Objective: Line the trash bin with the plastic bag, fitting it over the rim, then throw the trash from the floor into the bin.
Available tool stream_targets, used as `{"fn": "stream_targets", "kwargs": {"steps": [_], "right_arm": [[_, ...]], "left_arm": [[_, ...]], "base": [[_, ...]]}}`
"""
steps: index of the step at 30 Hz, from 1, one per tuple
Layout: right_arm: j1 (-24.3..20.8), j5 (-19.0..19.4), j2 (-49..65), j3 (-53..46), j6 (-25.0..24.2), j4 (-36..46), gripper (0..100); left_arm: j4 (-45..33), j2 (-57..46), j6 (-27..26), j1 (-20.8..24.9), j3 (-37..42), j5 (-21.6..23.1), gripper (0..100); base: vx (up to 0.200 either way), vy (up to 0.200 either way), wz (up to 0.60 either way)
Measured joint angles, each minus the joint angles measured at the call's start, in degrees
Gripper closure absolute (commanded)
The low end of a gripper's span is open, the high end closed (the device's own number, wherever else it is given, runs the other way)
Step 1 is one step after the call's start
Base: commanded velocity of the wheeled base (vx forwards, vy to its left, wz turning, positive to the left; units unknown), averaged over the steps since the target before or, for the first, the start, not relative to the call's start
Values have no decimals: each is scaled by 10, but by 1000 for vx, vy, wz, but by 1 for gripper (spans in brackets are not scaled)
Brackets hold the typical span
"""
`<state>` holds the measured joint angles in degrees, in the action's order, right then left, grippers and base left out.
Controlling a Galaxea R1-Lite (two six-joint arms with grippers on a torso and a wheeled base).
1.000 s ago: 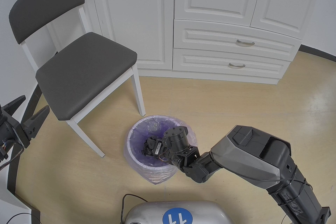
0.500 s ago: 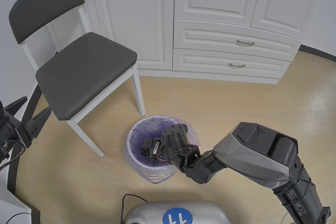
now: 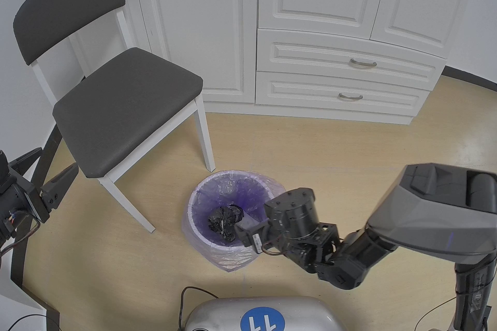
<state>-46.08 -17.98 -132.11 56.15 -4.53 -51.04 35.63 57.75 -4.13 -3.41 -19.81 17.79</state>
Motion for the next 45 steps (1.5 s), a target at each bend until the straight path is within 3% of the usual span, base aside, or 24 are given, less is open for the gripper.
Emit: {"fn": "stream_targets", "kwargs": {"steps": [6,12,19,23,26,34,40,45], "right_arm": [[28,-31,60,-111,163,-124,0],[100,-41,75,-151,255,-265,0],[221,-25,25,-102,342,-362,0],[259,-20,3,-72,353,-375,0],[283,-17,-1,-63,343,-378,0],[310,-15,61,-128,277,-379,0],[354,1,161,-168,256,-310,0],[387,22,236,-166,234,-213,0]], "left_arm": [[-1,10,-19,0,11,0,0],[22,57,-49,5,29,0,0],[164,155,-63,10,63,-1,0],[265,198,-65,15,88,-14,0],[311,219,-65,25,105,-58,0],[319,228,-59,54,109,-125,0],[259,191,-57,63,44,-140,0],[92,144,-50,66,-55,-140,0]], "base": [[0,0,0],[0,0,0],[0,0,0],[0,0,0],[0,0,0],[0,0,0],[0,0,0],[0,0,0]]}}
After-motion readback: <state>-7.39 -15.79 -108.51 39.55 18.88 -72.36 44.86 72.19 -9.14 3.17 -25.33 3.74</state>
